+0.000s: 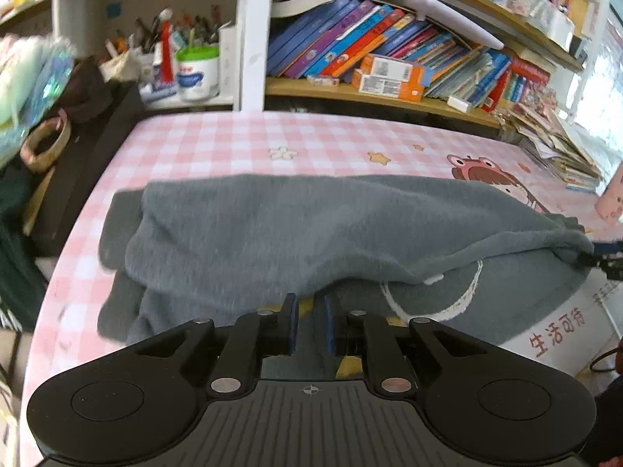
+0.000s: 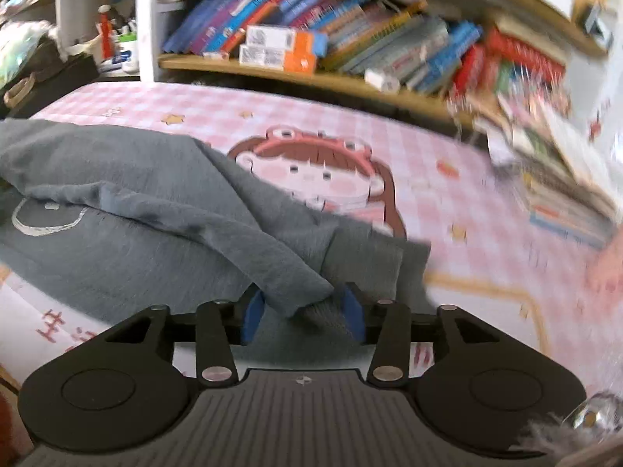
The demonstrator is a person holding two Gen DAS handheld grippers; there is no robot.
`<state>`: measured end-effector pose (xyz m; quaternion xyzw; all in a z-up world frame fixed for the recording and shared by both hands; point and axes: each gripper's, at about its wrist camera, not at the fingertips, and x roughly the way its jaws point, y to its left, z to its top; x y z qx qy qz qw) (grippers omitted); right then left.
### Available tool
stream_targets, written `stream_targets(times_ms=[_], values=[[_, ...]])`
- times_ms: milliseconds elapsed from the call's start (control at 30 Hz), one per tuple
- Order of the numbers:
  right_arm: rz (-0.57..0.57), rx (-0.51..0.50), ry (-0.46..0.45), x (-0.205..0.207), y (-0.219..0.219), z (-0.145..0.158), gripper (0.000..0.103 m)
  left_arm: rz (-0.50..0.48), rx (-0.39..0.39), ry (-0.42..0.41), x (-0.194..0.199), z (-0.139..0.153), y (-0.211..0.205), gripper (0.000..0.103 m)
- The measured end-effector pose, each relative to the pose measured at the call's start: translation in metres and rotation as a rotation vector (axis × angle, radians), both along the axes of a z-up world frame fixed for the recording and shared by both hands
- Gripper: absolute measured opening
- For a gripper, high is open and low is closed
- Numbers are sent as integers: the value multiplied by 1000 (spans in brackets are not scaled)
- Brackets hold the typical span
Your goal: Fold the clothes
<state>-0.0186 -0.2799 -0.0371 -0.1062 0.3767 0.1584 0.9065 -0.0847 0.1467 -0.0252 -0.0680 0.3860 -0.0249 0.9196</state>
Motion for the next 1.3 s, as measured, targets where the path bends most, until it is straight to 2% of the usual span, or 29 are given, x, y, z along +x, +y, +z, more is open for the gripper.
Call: stream_targets(times_ms=[100, 233, 300, 467, 567, 700, 767, 833, 1000, 1167, 1200, 1300], values=[[-45, 26, 61, -4, -6, 1, 49, 68, -63, 9, -9, -3, 10, 21], [-131, 142, 166, -5, -19, 8, 52, 174, -222, -20, -19, -5, 27, 21], [-206, 294, 222, -2, -32, 13, 53, 227, -309, -31, -21, -7, 35, 21], [-453, 759, 373, 8, -66, 10, 60, 353, -500, -31, -20, -19, 52, 21], [-569, 924, 464, 13, -70, -6, 60, 415, -588, -36, -21, -26, 60, 22], [-674, 966, 526, 20, -70, -21, 55, 484, -658, -40, -23, -33, 68, 24], [-714, 985, 537, 24, -71, -26, 45, 503, -679, -48, -24, -35, 69, 24], [-738, 1005, 521, 31, -73, -27, 34, 521, -700, -52, -24, -38, 71, 24], [-710, 951, 463, 44, -70, -17, 29, 576, -804, -48, -22, -47, 73, 25], [-742, 903, 423, 38, -74, -22, 13, 626, -881, -31, -19, -54, 77, 35], [-751, 895, 407, 36, -76, -22, 13, 638, -893, -26, -18, -55, 78, 40], [-748, 860, 370, 35, -76, -19, 13, 677, -899, -8, -14, -59, 82, 44]])
